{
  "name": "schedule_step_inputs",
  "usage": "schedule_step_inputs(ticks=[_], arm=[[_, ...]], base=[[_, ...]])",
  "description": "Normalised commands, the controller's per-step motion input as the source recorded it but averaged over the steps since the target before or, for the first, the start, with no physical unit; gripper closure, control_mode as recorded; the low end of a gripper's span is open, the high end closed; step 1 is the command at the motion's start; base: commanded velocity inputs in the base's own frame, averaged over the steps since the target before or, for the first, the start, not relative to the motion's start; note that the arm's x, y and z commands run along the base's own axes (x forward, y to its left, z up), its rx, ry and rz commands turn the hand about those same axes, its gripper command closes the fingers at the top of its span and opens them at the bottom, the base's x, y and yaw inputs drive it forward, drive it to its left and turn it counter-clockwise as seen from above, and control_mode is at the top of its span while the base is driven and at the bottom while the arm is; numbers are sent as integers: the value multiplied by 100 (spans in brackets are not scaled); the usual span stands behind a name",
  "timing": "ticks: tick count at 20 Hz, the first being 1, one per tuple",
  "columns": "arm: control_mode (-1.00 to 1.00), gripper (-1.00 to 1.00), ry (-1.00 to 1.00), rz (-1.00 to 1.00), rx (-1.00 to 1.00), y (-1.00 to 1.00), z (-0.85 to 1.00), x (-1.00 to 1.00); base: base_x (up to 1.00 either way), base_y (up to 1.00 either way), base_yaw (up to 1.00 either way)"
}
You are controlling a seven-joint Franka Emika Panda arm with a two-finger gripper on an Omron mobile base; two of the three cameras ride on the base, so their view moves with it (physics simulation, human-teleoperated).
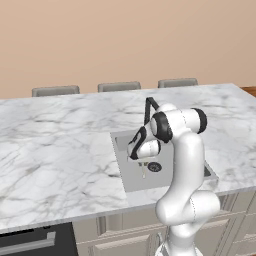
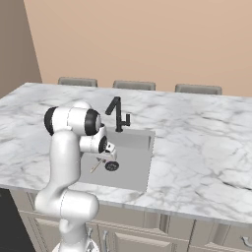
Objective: Pick up the bar soap and dish brush from the sink, and place them back in the cabinet, and close the cabinet doors.
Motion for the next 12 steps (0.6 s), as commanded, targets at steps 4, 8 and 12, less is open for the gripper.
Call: schedule_step_inputs(ticks=[4, 8, 12], arm=[[-100, 100, 0, 0, 0, 0, 0, 0], [-100, 100, -1, 0, 0, -2, 10, 0], [-100, 100, -9, 0, 0, -9, 45, -11]], base=[[0, 0, 0], [0, 0, 0], [0, 0, 0]])
